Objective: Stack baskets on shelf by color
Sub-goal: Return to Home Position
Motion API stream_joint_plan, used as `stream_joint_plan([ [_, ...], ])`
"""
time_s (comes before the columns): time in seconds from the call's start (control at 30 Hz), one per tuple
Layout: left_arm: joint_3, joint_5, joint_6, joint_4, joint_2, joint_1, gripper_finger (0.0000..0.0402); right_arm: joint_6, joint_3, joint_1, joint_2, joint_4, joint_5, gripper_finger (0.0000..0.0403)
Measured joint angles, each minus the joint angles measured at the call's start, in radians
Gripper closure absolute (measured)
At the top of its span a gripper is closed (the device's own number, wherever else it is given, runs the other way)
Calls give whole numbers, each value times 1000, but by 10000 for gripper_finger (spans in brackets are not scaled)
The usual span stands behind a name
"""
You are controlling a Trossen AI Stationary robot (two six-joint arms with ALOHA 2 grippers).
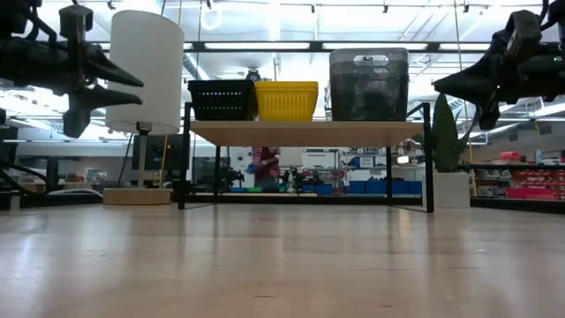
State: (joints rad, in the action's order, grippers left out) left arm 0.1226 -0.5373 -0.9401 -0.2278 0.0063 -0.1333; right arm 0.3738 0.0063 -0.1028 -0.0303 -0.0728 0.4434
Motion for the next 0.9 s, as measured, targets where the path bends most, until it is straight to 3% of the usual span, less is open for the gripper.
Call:
stream_joint_plan([
  [0.53,0,5,-18,-61,0,0,285,-31,0,0,-2,2,-37,390],
  [0.73,0,21,2,-109,0,0,285,-194,0,0,-2,2,-45,391],
  [0.9,0,26,194,-138,0,0,285,-368,0,0,-2,1,-45,389],
])
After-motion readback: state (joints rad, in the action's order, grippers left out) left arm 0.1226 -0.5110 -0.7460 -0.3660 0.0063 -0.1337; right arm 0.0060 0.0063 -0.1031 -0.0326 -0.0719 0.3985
